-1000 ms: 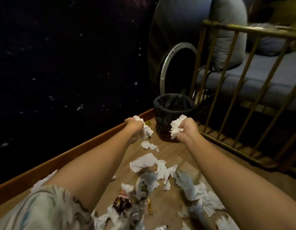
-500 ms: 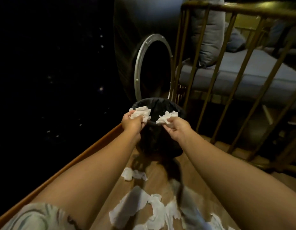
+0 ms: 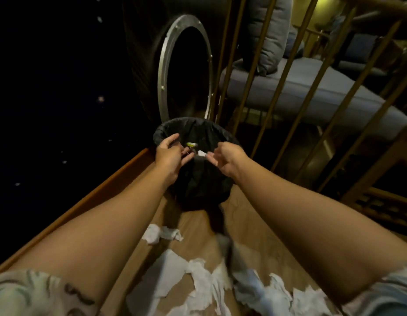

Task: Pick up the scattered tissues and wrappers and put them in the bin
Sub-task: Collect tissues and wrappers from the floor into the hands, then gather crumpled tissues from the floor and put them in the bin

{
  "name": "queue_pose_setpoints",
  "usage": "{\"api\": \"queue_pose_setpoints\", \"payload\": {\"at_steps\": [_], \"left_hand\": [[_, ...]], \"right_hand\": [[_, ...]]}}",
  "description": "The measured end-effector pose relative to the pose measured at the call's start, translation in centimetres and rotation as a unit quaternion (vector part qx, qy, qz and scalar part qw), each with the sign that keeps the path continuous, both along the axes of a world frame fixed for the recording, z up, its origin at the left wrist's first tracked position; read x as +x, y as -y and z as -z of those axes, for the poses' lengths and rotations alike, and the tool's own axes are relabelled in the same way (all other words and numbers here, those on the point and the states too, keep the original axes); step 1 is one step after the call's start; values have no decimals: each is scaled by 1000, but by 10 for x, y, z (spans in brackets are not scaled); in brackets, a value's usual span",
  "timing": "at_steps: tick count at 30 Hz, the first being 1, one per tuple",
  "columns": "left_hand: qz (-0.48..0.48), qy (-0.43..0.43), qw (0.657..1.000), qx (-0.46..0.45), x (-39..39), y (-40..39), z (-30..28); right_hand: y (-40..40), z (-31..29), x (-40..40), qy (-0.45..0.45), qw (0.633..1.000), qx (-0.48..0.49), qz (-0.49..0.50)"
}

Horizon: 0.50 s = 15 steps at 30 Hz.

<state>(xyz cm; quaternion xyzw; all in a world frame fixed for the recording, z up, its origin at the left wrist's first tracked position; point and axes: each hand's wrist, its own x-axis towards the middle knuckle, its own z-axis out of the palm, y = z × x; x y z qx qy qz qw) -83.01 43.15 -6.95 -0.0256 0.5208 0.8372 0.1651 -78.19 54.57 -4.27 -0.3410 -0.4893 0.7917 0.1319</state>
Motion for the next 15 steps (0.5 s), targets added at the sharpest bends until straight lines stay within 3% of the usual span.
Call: {"api": "queue_pose_setpoints", "payload": {"at_steps": [7, 10, 15], "left_hand": [[11, -75, 981, -179, 88, -8, 52], [116, -114, 958, -238, 144, -16, 63], [325, -202, 867, -321, 237, -36, 83]], "right_hand": [[-7, 6, 103, 57, 990, 130, -21], [-11, 15, 161, 71, 981, 180, 7], [-20, 42, 256, 86, 975, 202, 23]]}}
